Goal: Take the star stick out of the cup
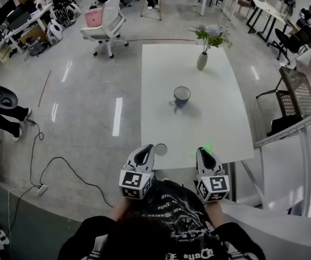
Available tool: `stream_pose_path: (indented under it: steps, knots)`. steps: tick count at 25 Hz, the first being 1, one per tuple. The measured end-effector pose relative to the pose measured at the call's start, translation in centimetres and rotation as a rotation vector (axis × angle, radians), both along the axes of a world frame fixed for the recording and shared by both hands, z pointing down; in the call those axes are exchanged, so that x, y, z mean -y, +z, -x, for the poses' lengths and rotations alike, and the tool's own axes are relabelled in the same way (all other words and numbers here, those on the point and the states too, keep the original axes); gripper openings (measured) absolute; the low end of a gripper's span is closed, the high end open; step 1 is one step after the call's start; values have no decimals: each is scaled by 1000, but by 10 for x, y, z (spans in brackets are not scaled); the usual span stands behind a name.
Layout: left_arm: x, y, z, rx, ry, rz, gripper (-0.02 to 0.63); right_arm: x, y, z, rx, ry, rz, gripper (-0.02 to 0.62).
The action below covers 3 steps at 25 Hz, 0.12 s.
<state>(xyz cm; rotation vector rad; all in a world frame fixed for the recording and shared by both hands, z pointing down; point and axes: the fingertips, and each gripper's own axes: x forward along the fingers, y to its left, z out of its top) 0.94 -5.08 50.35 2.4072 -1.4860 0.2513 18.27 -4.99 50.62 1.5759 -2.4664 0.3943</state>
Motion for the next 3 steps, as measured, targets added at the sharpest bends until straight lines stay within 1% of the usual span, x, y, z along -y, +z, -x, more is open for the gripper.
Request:
stream_pose_path:
  steps: [3]
  knots:
    - [-2, -1, 2, -2, -3, 3, 20, -2, 0, 2, 2, 2, -1, 18]
